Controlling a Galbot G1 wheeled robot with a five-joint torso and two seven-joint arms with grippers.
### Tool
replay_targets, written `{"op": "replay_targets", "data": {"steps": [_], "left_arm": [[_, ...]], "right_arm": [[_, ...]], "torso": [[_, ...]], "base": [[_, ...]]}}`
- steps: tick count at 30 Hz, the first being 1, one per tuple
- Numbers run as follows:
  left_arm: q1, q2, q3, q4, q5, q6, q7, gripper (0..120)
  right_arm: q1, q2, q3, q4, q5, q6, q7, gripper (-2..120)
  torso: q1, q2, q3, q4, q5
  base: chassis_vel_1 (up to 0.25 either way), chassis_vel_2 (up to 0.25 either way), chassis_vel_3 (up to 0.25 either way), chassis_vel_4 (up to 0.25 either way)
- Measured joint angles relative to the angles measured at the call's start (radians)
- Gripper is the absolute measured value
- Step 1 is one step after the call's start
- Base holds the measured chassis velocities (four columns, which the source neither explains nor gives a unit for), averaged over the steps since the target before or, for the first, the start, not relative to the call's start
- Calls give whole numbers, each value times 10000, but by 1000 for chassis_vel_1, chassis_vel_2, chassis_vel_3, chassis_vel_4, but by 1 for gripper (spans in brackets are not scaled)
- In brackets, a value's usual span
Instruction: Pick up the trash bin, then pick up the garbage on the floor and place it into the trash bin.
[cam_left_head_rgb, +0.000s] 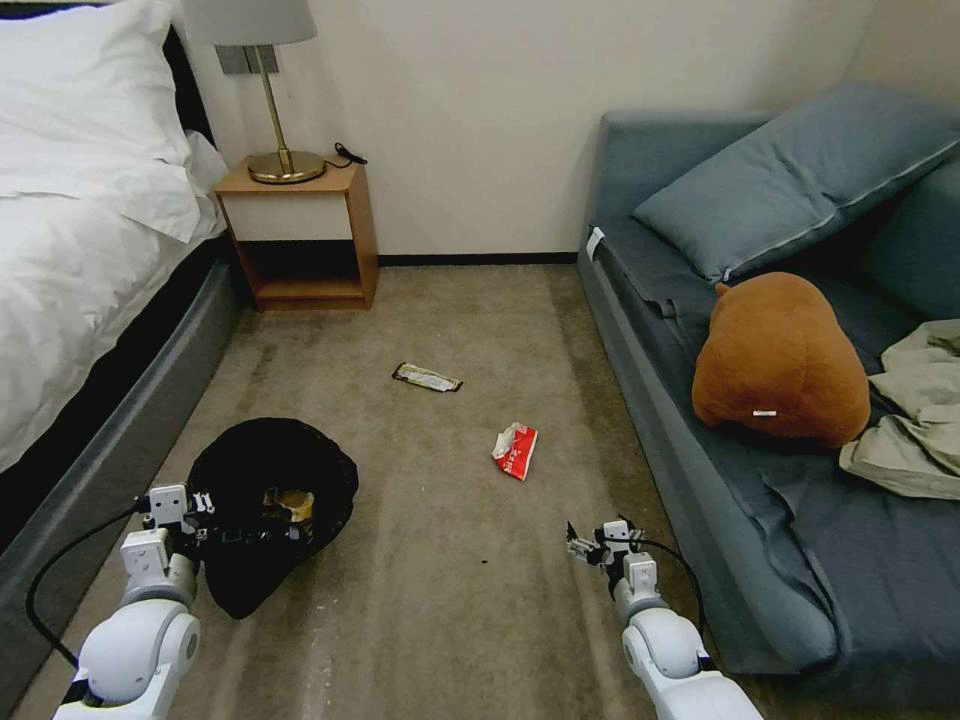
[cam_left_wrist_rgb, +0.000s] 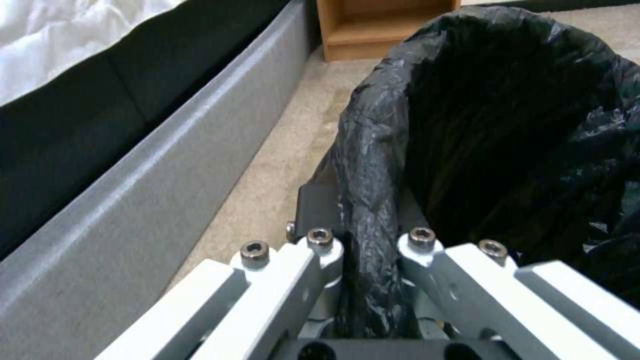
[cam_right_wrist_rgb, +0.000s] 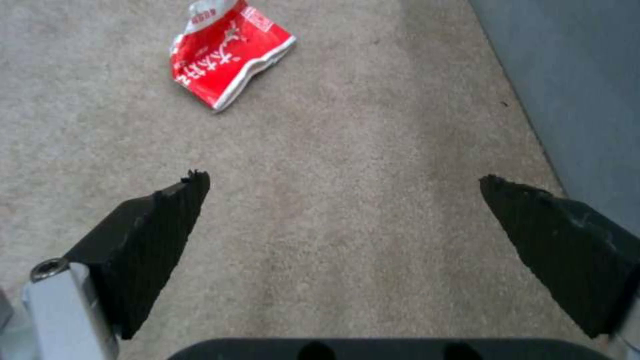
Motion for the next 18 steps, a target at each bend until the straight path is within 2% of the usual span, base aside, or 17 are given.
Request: {"op": "replay_targets", "data": {"steps": [5,18], "left_arm": [[-65,205,-86,27,-197,-1,0,4],[-191,215,16,153,-222,12,7,4]], "right_arm": [[10,144,21,-322,-262,203,-80,100],[67,318,60,-649,-436,380,-176,100]], "torso": [[0,0,0,0,1],[0,0,-1,0,0]], "base": [[-58,51,59,-51],[-66,78,64,-72]]}}
